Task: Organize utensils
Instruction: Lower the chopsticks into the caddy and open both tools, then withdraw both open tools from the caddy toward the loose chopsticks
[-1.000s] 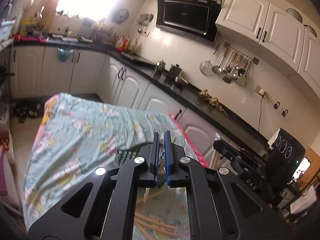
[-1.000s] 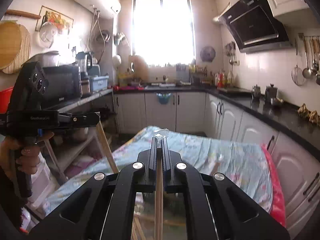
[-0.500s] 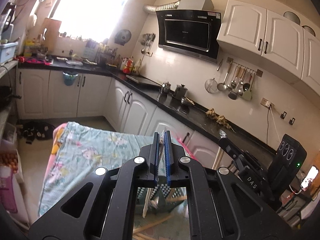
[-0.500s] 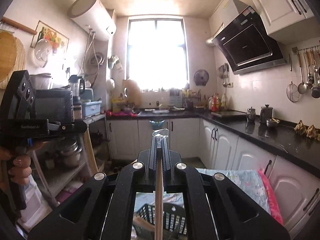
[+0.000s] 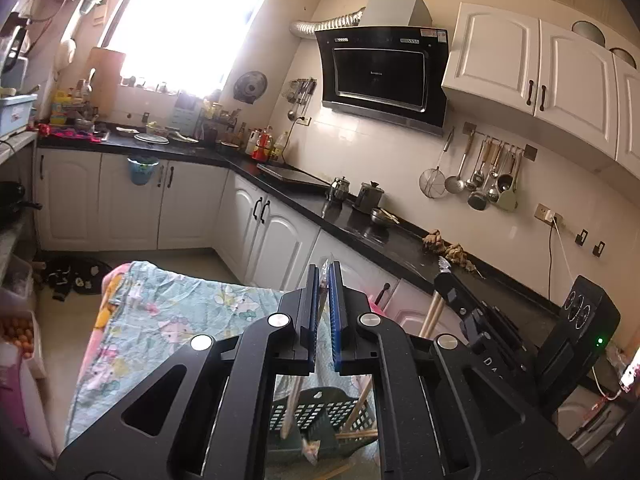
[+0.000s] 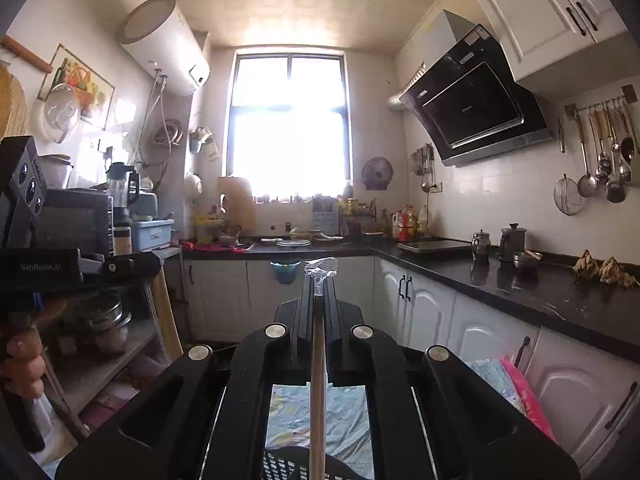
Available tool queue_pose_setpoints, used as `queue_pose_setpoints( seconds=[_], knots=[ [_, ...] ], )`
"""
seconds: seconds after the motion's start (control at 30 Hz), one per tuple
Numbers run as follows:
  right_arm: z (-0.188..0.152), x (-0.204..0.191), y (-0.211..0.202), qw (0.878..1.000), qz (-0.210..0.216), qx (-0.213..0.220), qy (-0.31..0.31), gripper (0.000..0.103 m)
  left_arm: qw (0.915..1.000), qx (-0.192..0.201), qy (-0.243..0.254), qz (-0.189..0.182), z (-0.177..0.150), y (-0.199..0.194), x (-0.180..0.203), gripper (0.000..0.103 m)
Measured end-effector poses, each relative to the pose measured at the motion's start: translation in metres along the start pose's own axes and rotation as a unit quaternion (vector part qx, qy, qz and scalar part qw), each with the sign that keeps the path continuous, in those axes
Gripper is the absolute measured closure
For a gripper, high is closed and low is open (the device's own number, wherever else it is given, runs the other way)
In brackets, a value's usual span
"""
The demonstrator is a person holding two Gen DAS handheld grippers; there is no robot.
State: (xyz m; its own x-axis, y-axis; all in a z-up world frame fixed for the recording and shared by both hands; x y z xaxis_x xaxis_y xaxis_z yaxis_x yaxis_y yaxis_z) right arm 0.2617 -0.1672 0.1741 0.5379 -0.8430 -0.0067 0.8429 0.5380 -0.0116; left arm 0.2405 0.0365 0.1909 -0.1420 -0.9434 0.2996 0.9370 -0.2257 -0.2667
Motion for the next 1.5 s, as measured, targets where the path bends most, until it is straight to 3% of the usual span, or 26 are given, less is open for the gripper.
queue_pose_setpoints(
  seconds=[0.73, 0.8, 0.87, 1.03, 1.2, 1.4, 1.5],
  knots=[
    [-0.078, 0.012, 0.031, 0.998, -0.036, -0.035, 0.023, 0.098, 0.9989, -0.041, -0.022, -0.002, -0.069, 0.049, -0.015, 0.098],
    [-0.083, 0.015, 0.031, 0.997, -0.039, -0.05, 0.038, 0.093, 0.9987, -0.046, -0.023, 0.0, -0.071, 0.048, -0.018, 0.09],
    [-0.087, 0.018, 0.029, 0.996, -0.043, -0.06, 0.052, 0.085, 0.9986, -0.047, -0.024, 0.003, -0.071, 0.045, -0.02, 0.073],
    [-0.087, 0.021, 0.016, 0.994, -0.038, -0.077, 0.071, 0.077, 0.9986, -0.046, -0.018, 0.018, -0.072, 0.029, -0.025, 0.059],
    [-0.086, 0.02, -0.002, 0.992, -0.027, -0.09, 0.079, 0.063, 0.9989, -0.042, -0.009, 0.019, -0.073, 0.009, -0.029, 0.03],
    [-0.086, 0.014, -0.024, 0.991, -0.021, -0.109, 0.078, 0.049, 0.9985, -0.041, -0.005, 0.037, -0.081, -0.011, -0.038, 0.012],
    [-0.086, 0.01, -0.033, 0.99, -0.019, -0.115, 0.076, 0.046, 0.9981, -0.044, -0.007, 0.042, -0.086, -0.02, -0.042, 0.011]
  ],
)
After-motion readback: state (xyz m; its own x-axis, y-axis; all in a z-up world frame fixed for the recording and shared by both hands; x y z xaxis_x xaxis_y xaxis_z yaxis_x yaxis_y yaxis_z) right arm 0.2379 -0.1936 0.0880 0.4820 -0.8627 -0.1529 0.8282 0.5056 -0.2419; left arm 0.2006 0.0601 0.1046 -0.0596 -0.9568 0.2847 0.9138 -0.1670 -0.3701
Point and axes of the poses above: each gripper's, at about its wrist camera, not at the fingertips, and y roughly the way its jaws point, x to its right, z to its top, the point moved 3 cm from there along y, roughly the way its jaws point, and after that the axes turned 5 degrees about z, right-handed, at the moved point
